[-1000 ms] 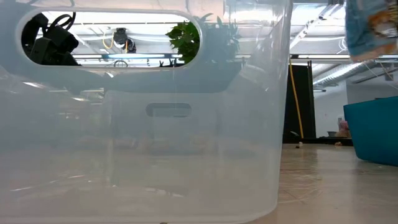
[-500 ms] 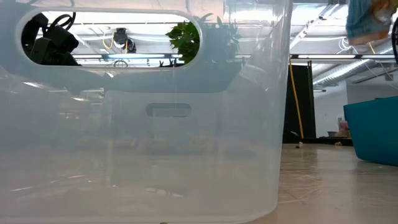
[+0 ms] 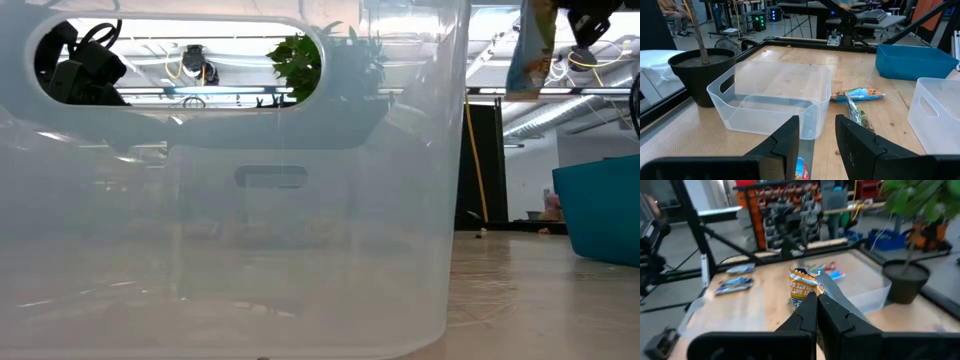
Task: Pick and place Granola Bars by type
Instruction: Put the yellow granola bar into the blue bin
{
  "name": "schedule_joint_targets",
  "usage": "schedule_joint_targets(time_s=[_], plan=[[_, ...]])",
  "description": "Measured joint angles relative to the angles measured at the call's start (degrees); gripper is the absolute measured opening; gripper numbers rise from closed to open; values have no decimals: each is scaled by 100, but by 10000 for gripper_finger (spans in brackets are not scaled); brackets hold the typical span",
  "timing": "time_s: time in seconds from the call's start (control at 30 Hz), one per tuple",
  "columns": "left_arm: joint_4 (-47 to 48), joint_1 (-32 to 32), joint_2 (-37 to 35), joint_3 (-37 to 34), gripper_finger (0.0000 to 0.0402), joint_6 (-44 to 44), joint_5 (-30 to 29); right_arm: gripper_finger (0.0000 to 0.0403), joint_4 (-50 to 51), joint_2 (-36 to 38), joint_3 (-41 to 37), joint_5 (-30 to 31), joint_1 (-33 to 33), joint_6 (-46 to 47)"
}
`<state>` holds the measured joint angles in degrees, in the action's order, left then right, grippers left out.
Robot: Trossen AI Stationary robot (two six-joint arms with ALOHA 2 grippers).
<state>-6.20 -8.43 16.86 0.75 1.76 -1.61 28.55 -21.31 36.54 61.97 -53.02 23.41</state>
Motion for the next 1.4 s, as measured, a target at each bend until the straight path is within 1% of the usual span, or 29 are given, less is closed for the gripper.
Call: schedule_joint_targets(time_s=[0.13,0.2,0.3,0.37,0.43,0.6,0.73,0.83,0.93,1.03,1.1,1.17,1.4], plan=[[-2,-2,0,0,131,0,0,0,-1052,506,-453,91,298,-1151],[0,0,0,0,131,0,0,0,-1758,738,-709,-134,471,-1842],[-2,0,-2,0,131,0,0,0,-2639,1014,-1018,-627,765,-2693],[0,-1,-1,-2,131,0,0,0,-2971,1181,-1175,-821,971,-3061],[0,-1,-1,0,131,0,0,0,-3074,1337,-1242,-865,1154,-3291],[0,-2,0,0,131,0,0,0,-3047,1665,-1266,-1468,1565,-3481],[-1,-1,0,0,131,0,0,0,-2842,1774,-1266,-1822,1806,-3504],[0,-2,-1,0,131,0,0,0,-2592,1769,-1267,-2346,1965,-3463],[0,-1,0,0,131,0,0,0,-2520,1754,-1320,-2740,2131,-3561],[0,0,-2,0,131,0,0,0,-2513,1752,-1466,-3410,2316,-3616],[-1,-1,0,0,131,-1,0,0,-2578,1752,-1574,-3726,2473,-3533],[0,-1,0,0,131,0,0,0,-2563,1752,-1661,-3973,2657,-3395],[0,0,0,0,131,0,0,0,-2842,1750,-1745,-5190,3526,-3048]])
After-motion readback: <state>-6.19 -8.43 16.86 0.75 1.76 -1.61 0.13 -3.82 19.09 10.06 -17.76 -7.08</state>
